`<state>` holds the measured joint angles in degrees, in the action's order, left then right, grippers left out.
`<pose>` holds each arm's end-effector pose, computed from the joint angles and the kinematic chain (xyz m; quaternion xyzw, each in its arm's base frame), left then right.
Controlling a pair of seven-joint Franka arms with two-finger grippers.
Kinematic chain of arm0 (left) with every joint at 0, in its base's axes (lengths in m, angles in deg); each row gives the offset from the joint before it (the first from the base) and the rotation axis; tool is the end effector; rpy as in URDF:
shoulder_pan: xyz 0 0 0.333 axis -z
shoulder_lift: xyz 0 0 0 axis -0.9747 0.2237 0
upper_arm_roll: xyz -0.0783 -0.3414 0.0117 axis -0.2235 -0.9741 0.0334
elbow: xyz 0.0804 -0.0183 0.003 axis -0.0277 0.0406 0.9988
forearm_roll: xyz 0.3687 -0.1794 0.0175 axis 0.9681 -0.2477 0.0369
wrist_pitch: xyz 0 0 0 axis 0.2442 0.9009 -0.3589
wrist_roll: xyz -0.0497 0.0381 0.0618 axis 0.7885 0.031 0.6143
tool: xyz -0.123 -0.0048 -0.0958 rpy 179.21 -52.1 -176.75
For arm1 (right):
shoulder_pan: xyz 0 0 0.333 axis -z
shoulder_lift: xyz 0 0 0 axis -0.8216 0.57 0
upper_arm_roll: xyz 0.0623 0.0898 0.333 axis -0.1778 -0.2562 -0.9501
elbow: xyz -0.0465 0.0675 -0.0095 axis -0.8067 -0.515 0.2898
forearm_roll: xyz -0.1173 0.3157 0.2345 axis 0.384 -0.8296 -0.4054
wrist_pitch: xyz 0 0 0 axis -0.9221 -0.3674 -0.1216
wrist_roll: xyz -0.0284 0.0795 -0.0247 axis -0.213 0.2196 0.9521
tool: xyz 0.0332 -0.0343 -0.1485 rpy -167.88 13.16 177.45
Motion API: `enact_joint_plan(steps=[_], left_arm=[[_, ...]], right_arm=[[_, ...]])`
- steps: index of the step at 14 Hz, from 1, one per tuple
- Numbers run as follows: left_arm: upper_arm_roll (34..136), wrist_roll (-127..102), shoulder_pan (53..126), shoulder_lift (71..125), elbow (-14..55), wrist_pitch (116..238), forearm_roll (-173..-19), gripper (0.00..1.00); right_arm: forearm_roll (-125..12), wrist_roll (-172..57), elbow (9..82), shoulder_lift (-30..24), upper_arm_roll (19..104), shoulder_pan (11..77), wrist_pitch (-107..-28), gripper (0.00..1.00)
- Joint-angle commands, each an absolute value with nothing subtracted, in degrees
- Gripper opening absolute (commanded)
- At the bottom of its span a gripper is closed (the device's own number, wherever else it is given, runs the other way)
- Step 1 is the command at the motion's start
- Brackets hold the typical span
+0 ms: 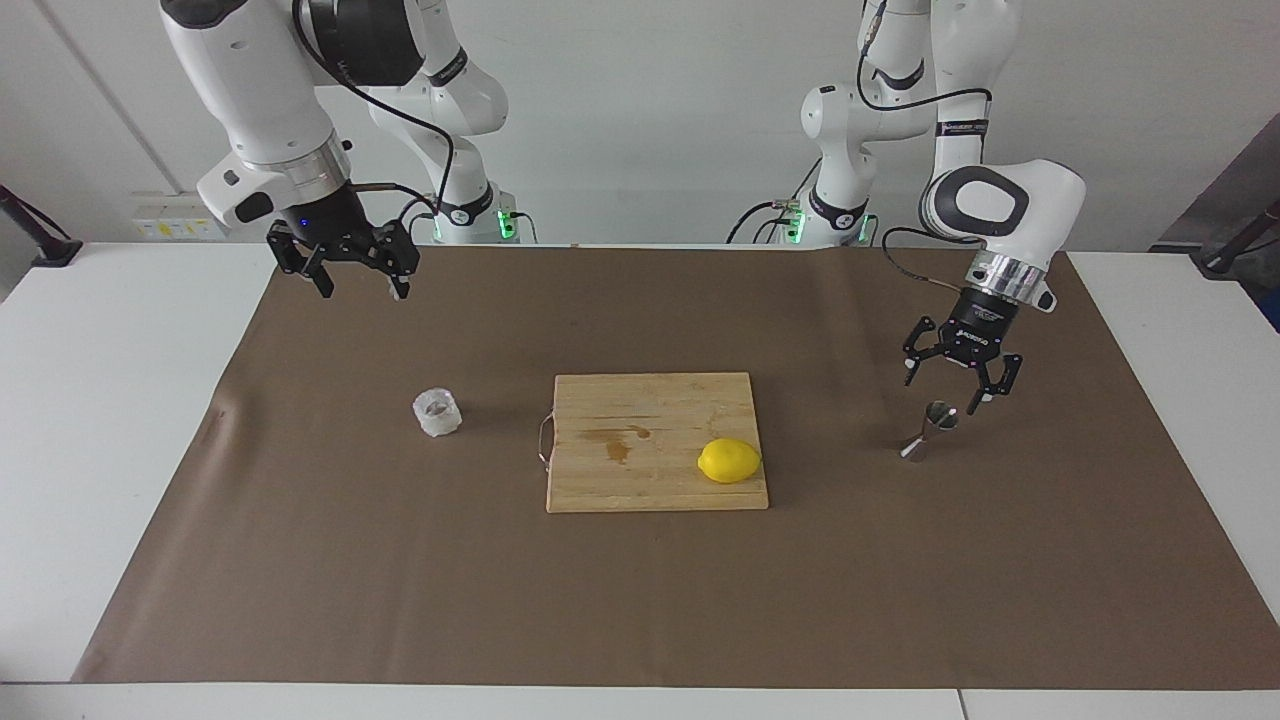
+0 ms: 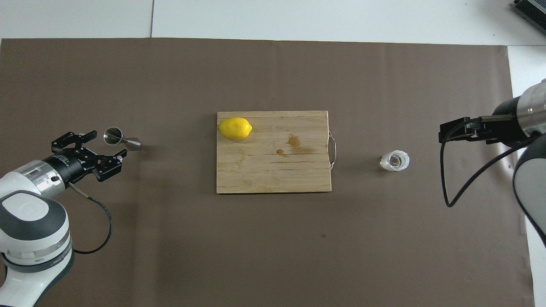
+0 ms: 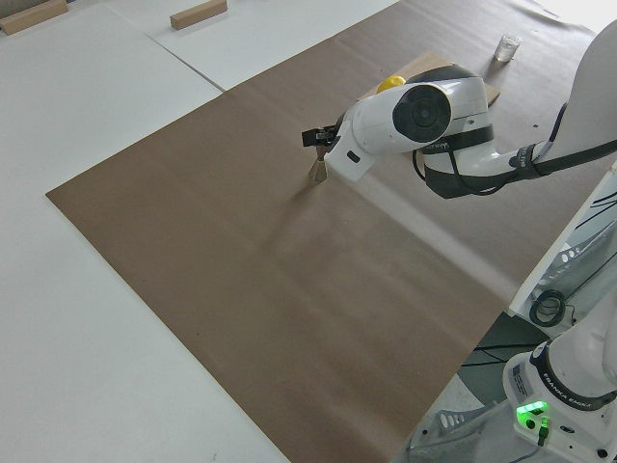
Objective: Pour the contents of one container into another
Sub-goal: 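Close the left gripper around the small metal cup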
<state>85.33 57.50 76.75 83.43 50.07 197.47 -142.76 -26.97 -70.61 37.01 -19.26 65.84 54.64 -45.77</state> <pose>0.5343 0.0025 0.3521 0.2700 0.8896 -0.0989 0.3548 0.5731 0.0334 0.5856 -0.9997 0.0196 -0.0106 0.0078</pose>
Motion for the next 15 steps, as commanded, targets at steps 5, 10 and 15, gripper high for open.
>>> enact_joint_plan(steps=[5, 10, 15], left_arm=[[85.47, 59.88, 80.41, 86.59, 47.91, 204.82, -151.4, 1.0], [85.47, 60.23, 80.94, 88.87, 45.98, 206.58, -154.14, 1.0], [85.47, 62.16, 81.38, 89.75, 44.21, 207.72, -154.05, 1.0]], right_arm=[[-28.33, -70.79, 38.83, -20.63, 65.43, 55.42, -47.04, 1.0], [-28.33, -70.79, 38.83, -20.63, 65.43, 55.42, -47.04, 1.0], [-28.33, -70.79, 38.83, -20.63, 65.43, 55.42, -47.04, 1.0]])
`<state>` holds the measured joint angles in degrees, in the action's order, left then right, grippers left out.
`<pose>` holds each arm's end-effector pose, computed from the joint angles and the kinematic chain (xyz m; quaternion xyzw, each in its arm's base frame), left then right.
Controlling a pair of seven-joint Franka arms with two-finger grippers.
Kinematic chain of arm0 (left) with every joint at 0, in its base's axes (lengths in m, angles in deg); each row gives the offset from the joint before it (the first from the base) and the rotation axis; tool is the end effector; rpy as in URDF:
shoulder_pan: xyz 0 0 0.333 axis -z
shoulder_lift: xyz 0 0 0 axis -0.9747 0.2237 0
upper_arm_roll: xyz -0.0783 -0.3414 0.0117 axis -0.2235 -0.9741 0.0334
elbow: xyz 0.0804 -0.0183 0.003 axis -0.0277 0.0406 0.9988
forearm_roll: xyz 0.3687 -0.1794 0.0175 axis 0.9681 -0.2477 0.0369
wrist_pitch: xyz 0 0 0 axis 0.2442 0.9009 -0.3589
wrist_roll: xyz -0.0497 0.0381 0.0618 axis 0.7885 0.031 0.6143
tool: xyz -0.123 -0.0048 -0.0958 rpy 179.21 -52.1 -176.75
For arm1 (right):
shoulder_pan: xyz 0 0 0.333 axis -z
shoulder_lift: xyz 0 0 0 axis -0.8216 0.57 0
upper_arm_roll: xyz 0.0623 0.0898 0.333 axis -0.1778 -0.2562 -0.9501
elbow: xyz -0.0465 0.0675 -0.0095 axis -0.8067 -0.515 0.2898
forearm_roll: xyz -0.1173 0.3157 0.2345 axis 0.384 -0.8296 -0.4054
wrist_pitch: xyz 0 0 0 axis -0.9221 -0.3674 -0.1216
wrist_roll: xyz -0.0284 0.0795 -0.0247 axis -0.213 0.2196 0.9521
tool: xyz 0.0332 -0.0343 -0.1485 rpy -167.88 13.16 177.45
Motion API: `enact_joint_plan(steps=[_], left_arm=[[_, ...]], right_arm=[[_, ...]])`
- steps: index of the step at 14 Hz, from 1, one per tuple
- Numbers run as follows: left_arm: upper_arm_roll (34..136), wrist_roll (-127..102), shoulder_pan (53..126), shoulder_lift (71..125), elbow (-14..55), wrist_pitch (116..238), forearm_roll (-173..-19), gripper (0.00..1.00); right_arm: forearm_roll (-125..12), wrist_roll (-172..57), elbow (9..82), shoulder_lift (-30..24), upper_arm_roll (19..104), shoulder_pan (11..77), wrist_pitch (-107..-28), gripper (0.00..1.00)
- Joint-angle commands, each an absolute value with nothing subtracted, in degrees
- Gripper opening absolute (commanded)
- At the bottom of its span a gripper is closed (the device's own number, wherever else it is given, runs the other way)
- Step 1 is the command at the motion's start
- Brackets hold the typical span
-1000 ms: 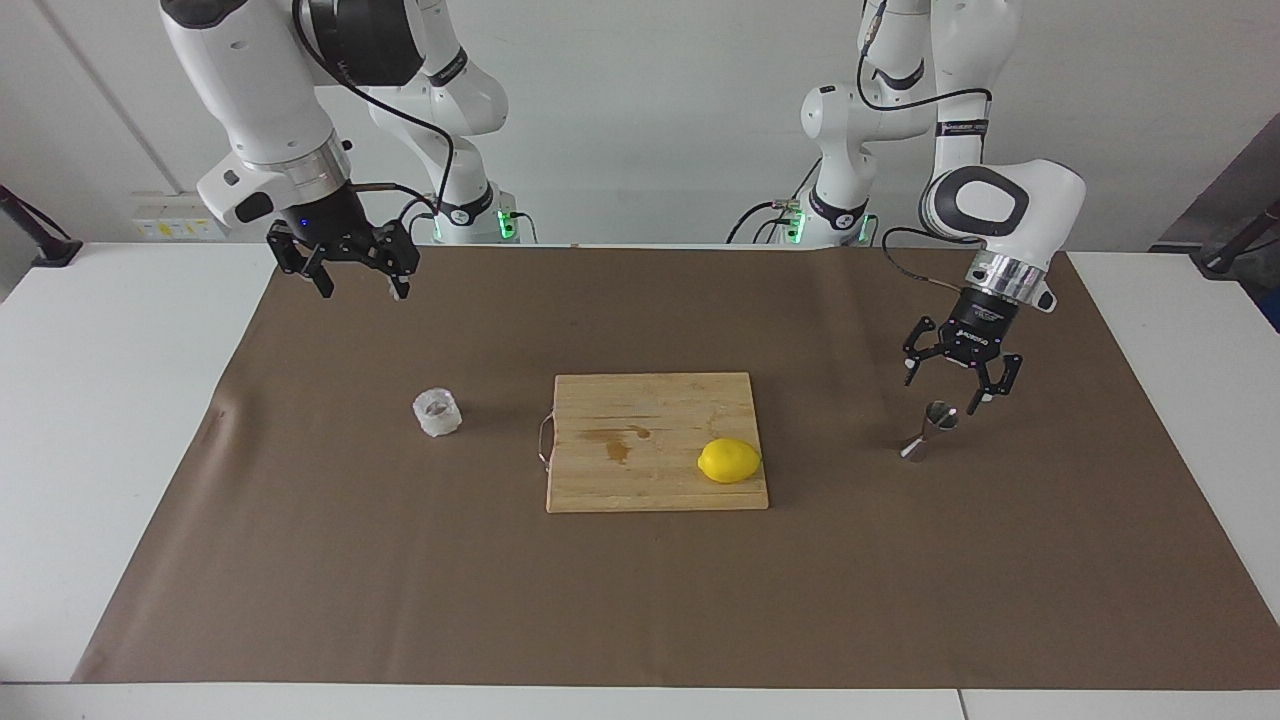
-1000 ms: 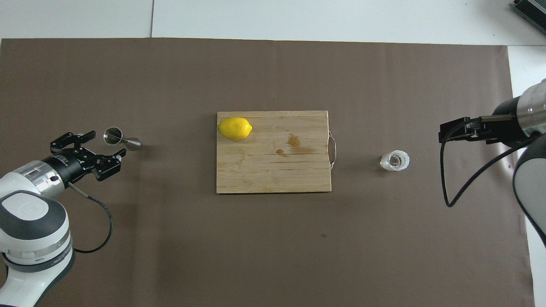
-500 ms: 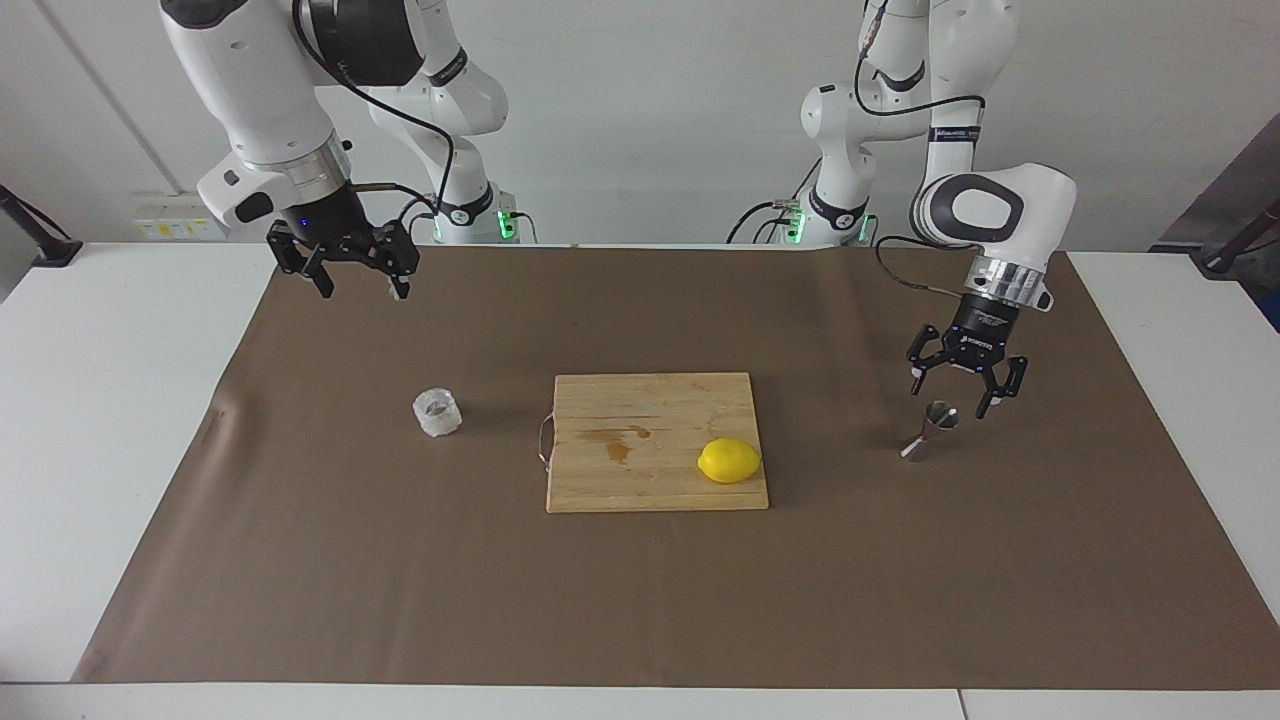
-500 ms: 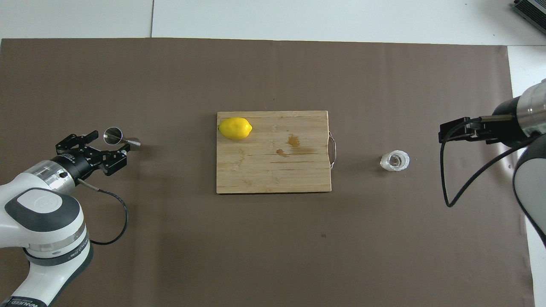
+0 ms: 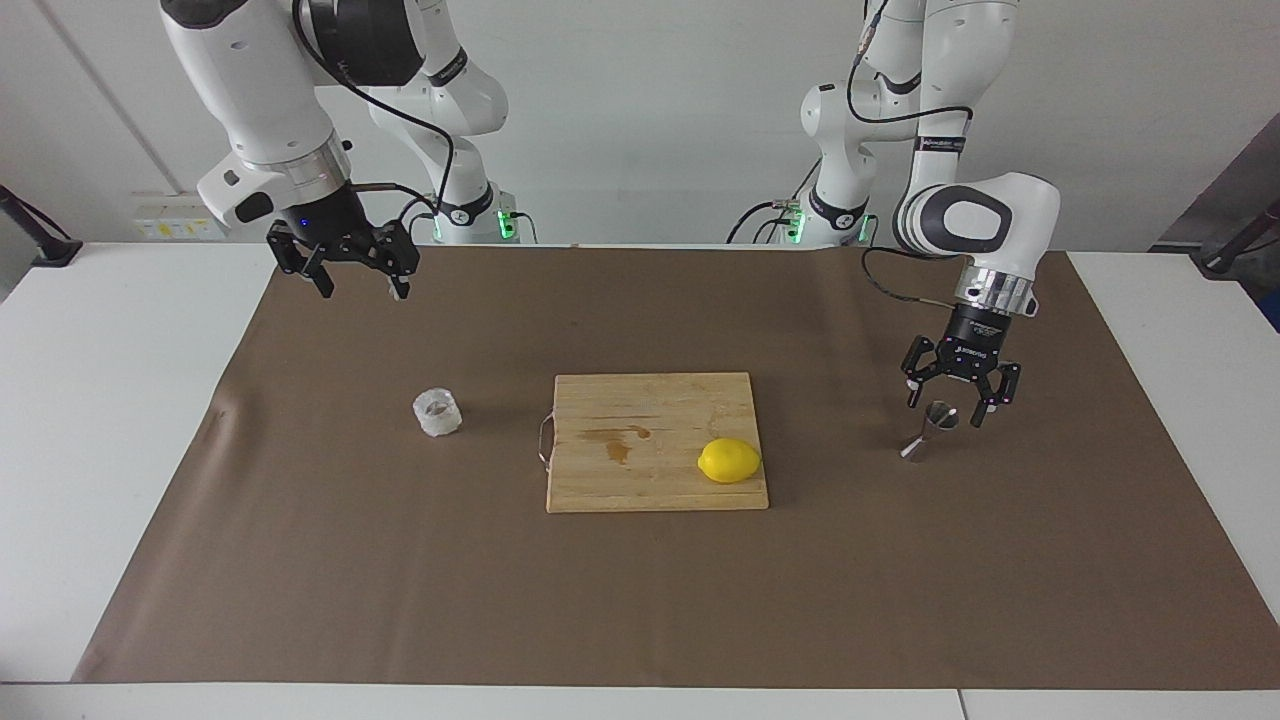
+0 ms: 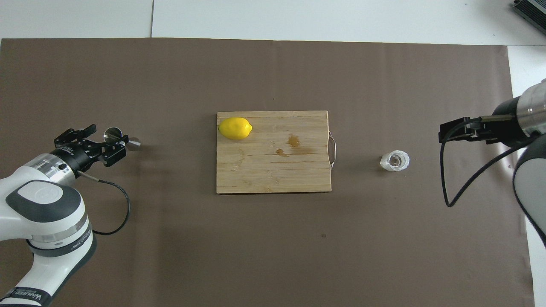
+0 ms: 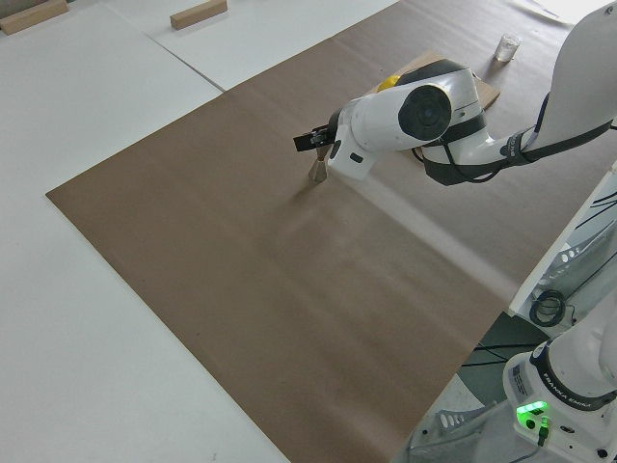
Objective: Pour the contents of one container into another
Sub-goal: 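Close the left gripper around the small metal cup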
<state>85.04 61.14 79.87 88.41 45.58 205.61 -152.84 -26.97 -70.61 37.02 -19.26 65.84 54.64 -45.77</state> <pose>0.5593 -0.0061 0.3450 0.1631 0.9085 -0.0944 0.3731 0.5730 0.0334 0.5855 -0.9997 0.0196 -0.0105 0.0078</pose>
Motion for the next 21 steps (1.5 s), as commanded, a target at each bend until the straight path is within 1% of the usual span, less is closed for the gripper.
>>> enact_joint_plan(steps=[1, 4, 8, 14, 17, 18, 21], left_arm=[[85.47, 62.25, 81.73, 90.19, 44.21, 207.99, -154.05, 1.0], [85.47, 63.12, 82.69, 90.63, 44.21, 209.13, -154.14, 0.99], [85.47, 63.3, 82.61, 90.64, 44.39, 208.96, -154.05, 0.9], [85.56, 63.31, 82.44, 90.11, 45.0, 207.82, -154.05, 0.9], [85.56, 63.31, 82.09, 89.76, 45.53, 207.12, -154.05, 0.83], [85.56, 63.31, 82.09, 89.76, 45.62, 206.94, -154.05, 0.78], [85.56, 63.31, 82.0, 89.76, 45.62, 206.94, -154.05, 0.75]], right_arm=[[-28.33, -70.79, 38.83, -20.63, 65.43, 55.42, -47.04, 1.0], [-28.33, -70.79, 38.83, -20.63, 65.43, 55.42, -47.04, 1.0], [-28.33, -70.79, 38.83, -20.72, 65.43, 55.42, -47.04, 1.0], [-28.33, -70.79, 38.83, -20.72, 65.43, 55.42, -47.04, 1.0], [-28.33, -70.79, 38.83, -20.72, 65.43, 55.42, -47.04, 1.0], [-28.33, -70.79, 38.83, -20.72, 65.43, 55.42, -47.04, 1.0], [-28.33, -70.79, 38.83, -20.72, 65.43, 55.42, -47.04, 1.0]])
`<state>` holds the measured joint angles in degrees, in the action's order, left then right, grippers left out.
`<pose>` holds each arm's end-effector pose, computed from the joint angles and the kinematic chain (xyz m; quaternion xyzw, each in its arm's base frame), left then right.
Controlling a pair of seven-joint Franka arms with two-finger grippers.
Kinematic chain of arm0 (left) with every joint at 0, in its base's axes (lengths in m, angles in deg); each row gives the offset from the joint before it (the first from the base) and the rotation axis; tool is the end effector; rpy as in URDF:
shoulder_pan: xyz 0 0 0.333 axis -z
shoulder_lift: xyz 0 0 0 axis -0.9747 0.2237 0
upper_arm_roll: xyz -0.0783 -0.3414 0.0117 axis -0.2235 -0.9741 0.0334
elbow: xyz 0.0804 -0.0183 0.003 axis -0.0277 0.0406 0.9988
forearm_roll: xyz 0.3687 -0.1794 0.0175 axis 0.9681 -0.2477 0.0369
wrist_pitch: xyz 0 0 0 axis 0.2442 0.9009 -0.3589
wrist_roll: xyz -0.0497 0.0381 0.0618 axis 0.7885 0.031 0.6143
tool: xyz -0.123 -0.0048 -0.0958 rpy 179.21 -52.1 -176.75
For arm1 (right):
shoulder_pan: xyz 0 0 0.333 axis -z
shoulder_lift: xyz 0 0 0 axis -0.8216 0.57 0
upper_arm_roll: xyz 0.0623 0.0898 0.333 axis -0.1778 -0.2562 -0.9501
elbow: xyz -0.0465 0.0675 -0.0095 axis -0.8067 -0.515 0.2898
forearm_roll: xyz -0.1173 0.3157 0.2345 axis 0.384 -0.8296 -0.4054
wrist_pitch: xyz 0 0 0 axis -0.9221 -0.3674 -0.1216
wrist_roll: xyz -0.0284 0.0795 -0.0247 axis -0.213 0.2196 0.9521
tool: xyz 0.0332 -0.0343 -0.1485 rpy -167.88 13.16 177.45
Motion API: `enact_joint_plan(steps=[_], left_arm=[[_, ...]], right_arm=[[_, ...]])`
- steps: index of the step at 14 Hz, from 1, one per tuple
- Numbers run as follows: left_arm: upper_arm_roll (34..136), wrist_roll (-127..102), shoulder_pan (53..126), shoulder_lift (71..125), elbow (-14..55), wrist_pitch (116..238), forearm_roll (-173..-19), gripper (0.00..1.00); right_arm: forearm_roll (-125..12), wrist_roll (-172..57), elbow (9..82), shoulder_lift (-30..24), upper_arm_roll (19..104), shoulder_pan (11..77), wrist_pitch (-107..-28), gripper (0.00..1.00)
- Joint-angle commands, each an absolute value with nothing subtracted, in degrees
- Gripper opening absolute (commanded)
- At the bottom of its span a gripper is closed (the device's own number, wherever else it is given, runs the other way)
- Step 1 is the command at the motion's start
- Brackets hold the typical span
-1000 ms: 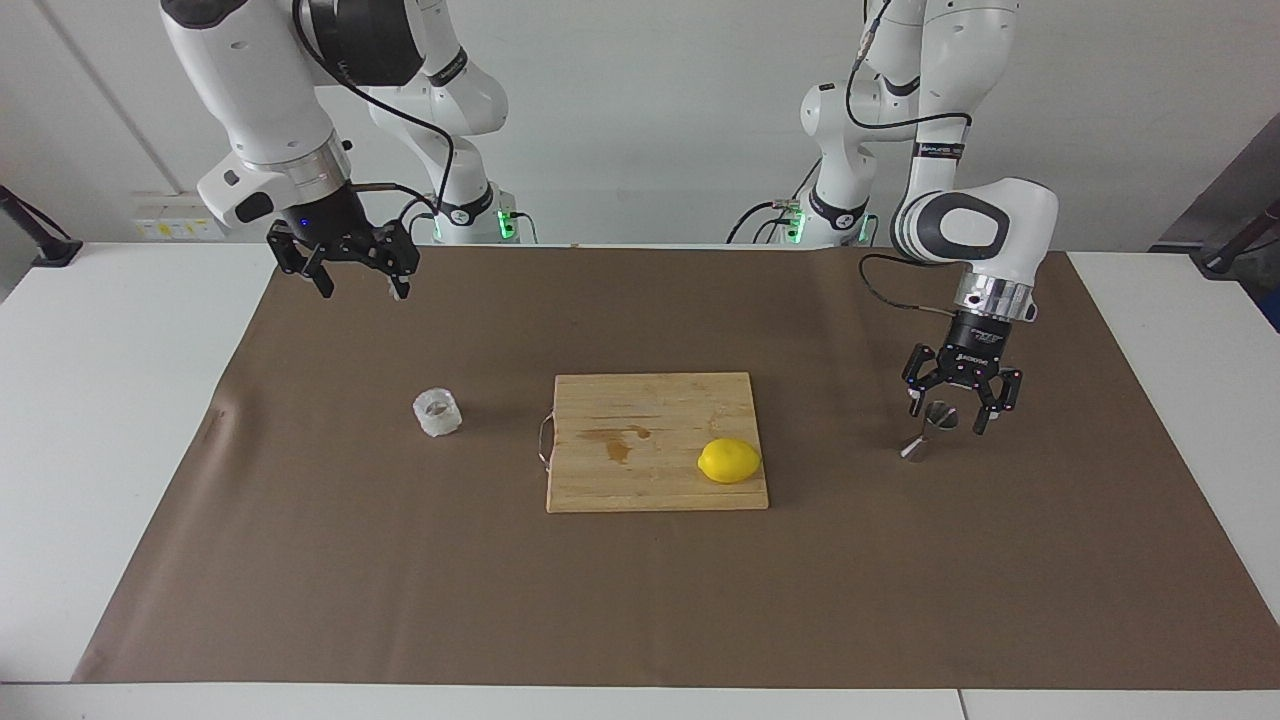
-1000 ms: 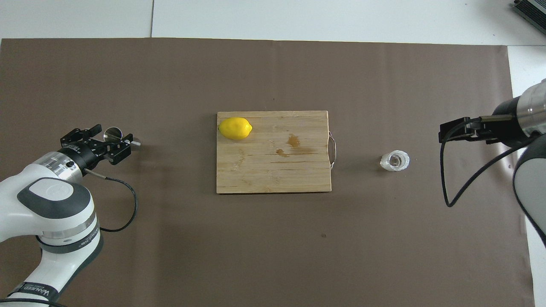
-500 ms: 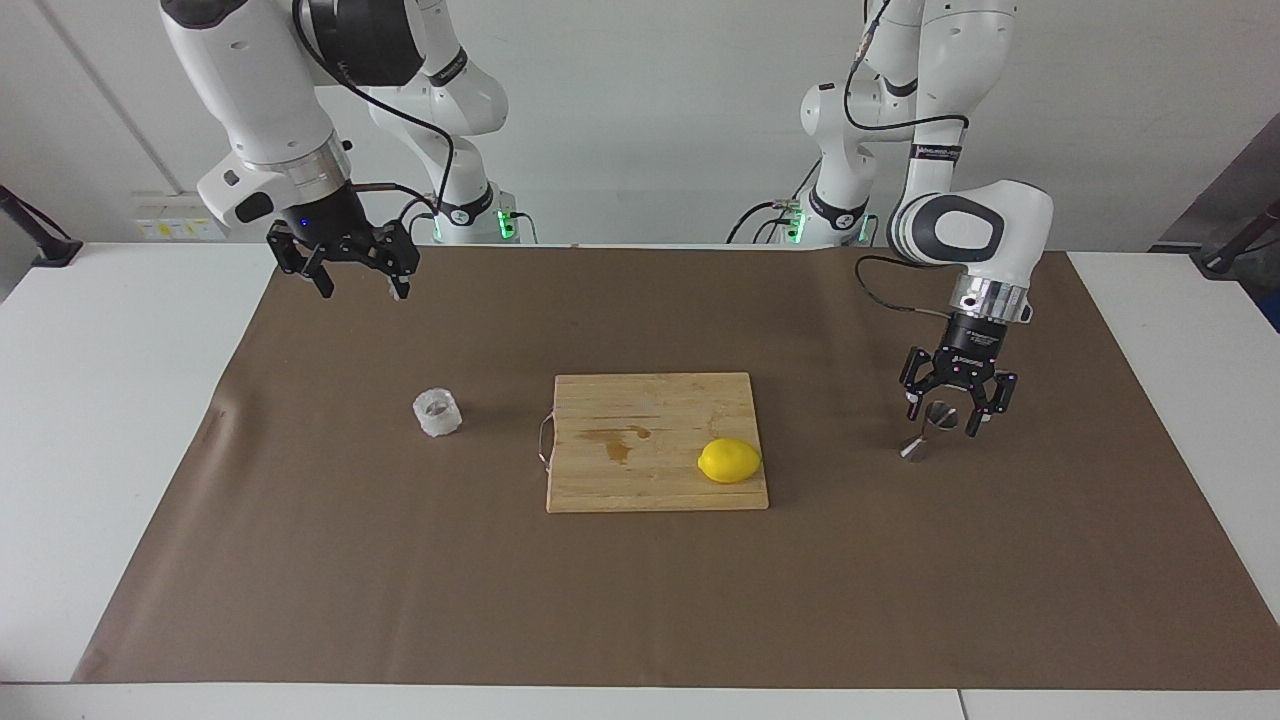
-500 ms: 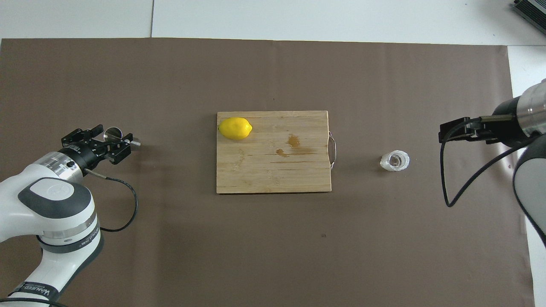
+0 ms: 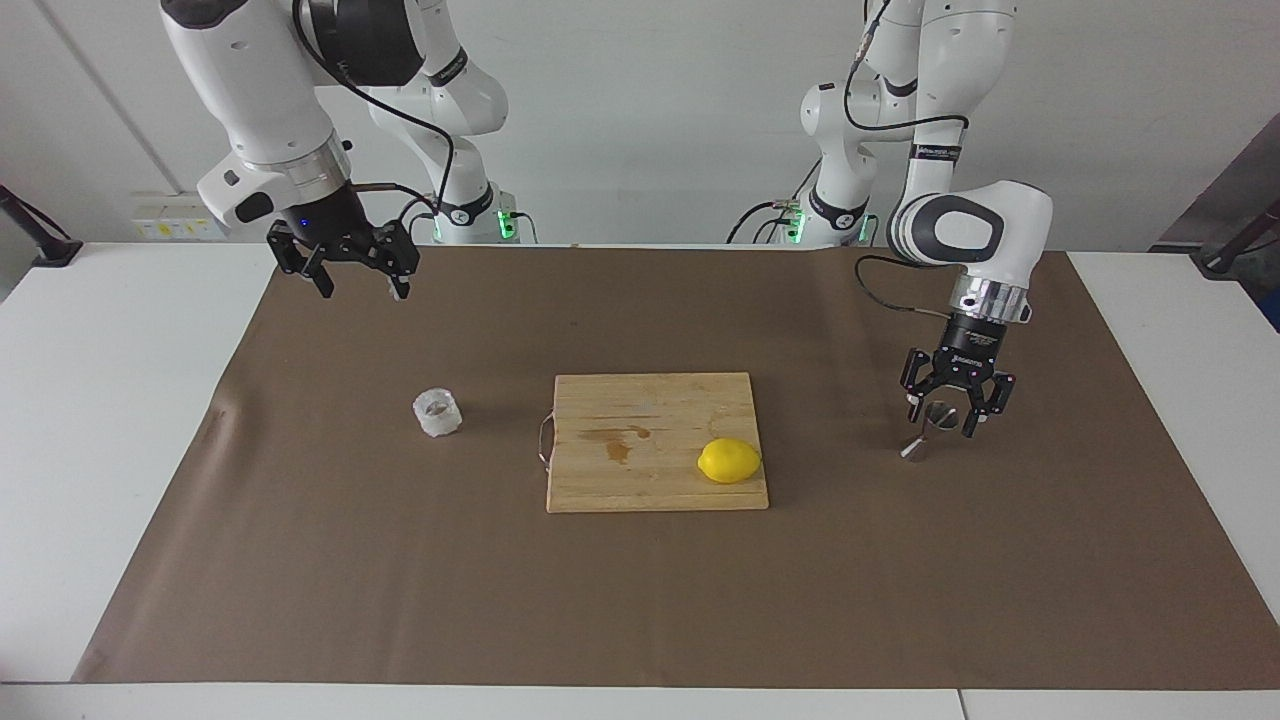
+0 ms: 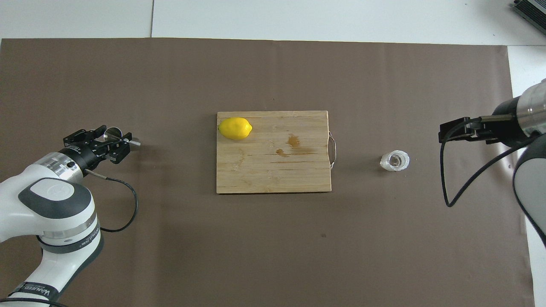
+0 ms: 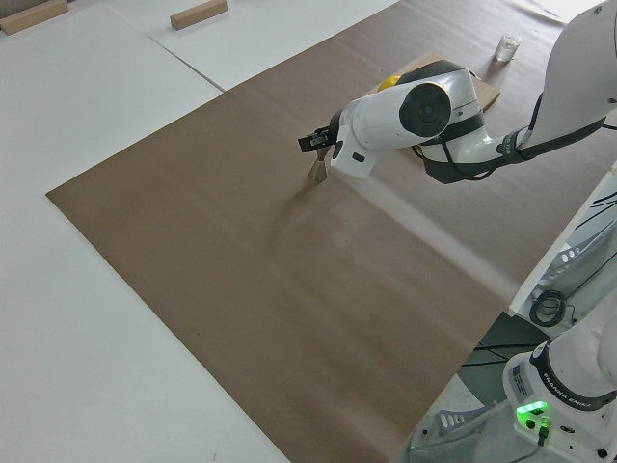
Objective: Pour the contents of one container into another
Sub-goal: 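Close the left gripper around the small metal cup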
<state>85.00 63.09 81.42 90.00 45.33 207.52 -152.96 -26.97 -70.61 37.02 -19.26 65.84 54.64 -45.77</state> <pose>0.5605 -0.0161 0.3333 0.1523 0.9150 -0.0922 0.3621 0.5730 0.0334 0.5855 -0.9997 0.0196 -0.0105 0.0078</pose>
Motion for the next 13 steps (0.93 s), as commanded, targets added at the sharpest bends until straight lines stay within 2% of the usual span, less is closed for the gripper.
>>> enact_joint_plan(steps=[1, 13], left_arm=[[85.56, 63.22, 82.0, 89.76, 45.62, 206.94, -154.05, 0.74], [85.65, 62.87, 82.09, 89.49, 46.32, 206.85, -153.96, 0.69]], right_arm=[[-28.33, -70.79, 38.83, -20.72, 65.43, 55.42, -47.04, 1.0], [-28.33, -70.79, 38.83, -20.72, 65.43, 55.42, -47.04, 1.0]])
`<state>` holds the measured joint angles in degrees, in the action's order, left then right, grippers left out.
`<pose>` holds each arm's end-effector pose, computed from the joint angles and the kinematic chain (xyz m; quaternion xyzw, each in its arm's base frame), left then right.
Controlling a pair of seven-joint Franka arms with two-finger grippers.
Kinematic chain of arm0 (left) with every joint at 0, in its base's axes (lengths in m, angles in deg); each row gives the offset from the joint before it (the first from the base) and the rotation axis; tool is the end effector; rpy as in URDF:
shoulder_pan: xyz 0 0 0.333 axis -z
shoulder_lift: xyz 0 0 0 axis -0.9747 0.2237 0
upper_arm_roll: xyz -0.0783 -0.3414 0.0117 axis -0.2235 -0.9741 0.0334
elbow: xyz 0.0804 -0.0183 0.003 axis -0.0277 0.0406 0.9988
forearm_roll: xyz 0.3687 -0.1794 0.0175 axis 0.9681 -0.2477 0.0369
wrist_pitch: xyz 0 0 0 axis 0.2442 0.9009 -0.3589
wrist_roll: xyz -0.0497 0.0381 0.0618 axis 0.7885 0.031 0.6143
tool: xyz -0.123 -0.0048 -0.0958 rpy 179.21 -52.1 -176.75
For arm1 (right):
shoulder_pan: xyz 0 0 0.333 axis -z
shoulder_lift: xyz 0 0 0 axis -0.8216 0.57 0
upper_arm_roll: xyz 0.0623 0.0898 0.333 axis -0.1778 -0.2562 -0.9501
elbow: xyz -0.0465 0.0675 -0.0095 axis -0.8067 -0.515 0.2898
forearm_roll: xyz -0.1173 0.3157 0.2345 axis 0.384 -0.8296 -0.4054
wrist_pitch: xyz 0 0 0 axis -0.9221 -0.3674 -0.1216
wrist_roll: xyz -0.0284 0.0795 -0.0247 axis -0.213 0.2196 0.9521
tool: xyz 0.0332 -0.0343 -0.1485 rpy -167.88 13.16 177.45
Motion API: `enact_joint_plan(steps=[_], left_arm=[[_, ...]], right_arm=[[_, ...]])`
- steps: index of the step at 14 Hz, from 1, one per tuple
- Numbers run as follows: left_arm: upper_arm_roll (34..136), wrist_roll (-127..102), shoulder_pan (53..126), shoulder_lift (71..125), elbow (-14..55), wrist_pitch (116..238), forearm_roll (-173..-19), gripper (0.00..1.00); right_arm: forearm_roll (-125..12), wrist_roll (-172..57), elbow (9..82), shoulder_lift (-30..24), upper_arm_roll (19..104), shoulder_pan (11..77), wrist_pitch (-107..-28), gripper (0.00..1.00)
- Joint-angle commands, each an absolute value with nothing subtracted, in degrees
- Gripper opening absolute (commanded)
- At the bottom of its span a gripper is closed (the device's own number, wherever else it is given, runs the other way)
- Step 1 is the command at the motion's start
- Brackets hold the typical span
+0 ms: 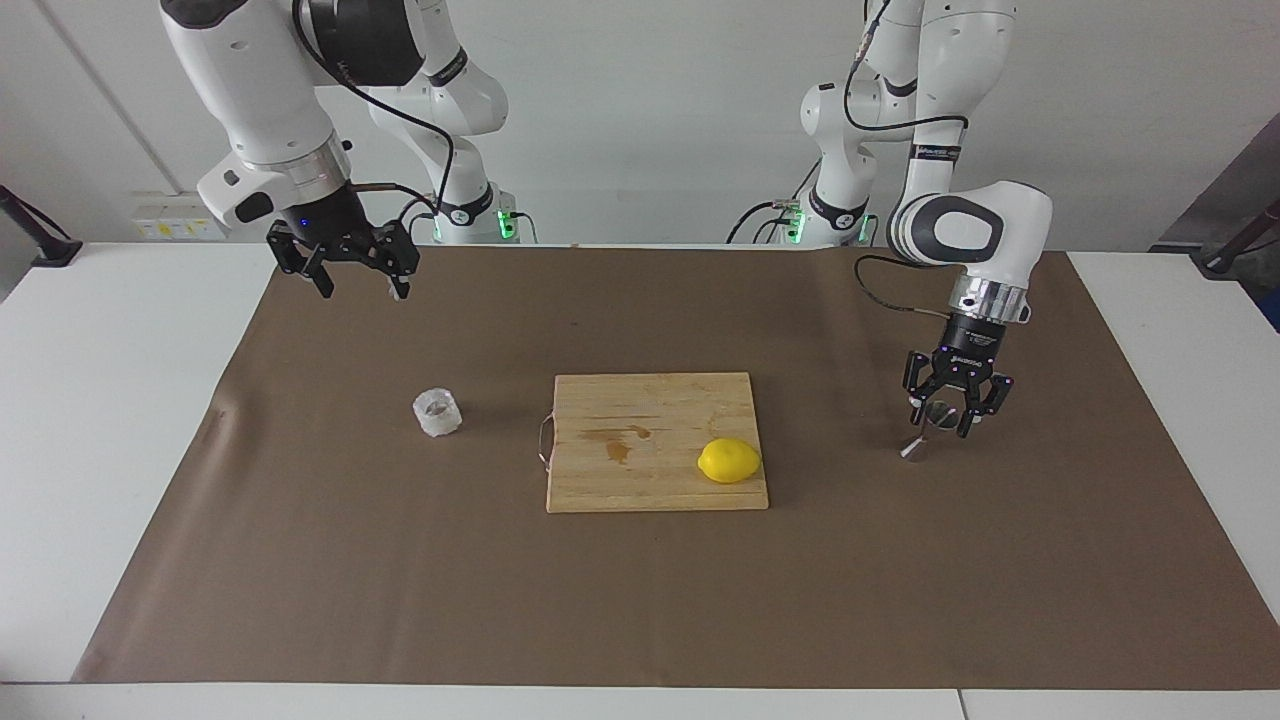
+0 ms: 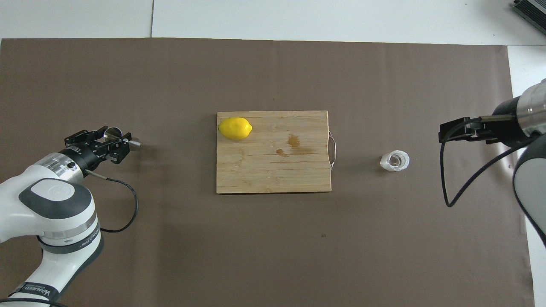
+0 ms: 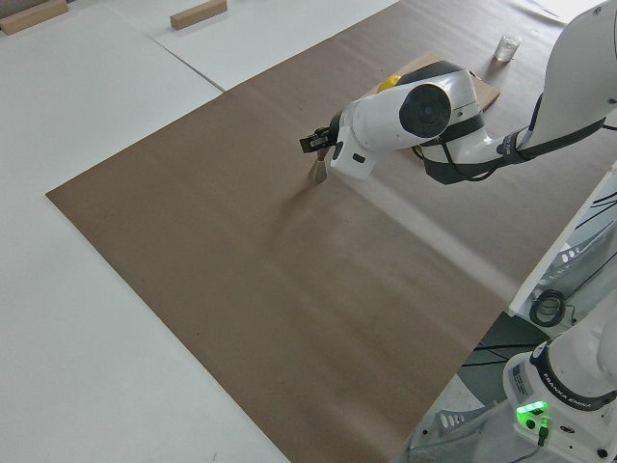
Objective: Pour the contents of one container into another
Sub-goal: 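Close the left gripper around the small metal cup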
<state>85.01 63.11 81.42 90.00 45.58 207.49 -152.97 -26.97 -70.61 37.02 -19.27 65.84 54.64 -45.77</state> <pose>0.5590 -0.0159 0.3312 0.1520 0.9158 -0.0926 0.3601 0.5730 0.0334 0.5856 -0.9997 0.0196 -0.0106 0.0078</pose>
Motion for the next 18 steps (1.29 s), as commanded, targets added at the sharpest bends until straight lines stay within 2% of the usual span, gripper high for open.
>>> enact_joint_plan(steps=[1, 3, 4, 8, 10, 11, 18], left_arm=[[85.65, 62.87, 82.09, 89.4, 46.41, 206.85, -153.96, 0.69], [85.65, 62.87, 82.09, 89.4, 46.41, 206.85, -153.96, 0.66], [85.65, 62.87, 82.09, 89.4, 46.41, 206.85, -153.96, 0.6], [85.65, 62.78, 82.09, 89.4, 46.32, 206.85, -153.96, 0.25], [85.65, 62.78, 82.35, 89.4, 46.32, 206.59, -153.79, 0.03], [85.74, 62.78, 82.35, 89.4, 46.23, 206.33, -153.7, 0.0], [85.74, 62.69, 82.61, 89.49, 45.88, 206.32, -153.52, 0.0]], right_arm=[[-28.33, -70.79, 38.83, -20.72, 65.43, 55.42, -47.04, 1.0], [-28.33, -70.79, 38.83, -20.72, 65.43, 55.42, -47.04, 1.0], [-28.33, -70.79, 38.83, -20.72, 65.43, 55.42, -47.04, 1.0], [-28.33, -70.79, 38.83, -20.72, 65.43, 55.42, -47.04, 1.0], [-28.33, -70.79, 38.83, -20.72, 65.43, 55.42, -47.04, 1.0], [-28.33, -70.79, 38.83, -20.63, 65.43, 55.42, -47.04, 1.0], [-28.33, -70.79, 38.83, -20.63, 65.43, 55.42, -47.04, 1.0]])
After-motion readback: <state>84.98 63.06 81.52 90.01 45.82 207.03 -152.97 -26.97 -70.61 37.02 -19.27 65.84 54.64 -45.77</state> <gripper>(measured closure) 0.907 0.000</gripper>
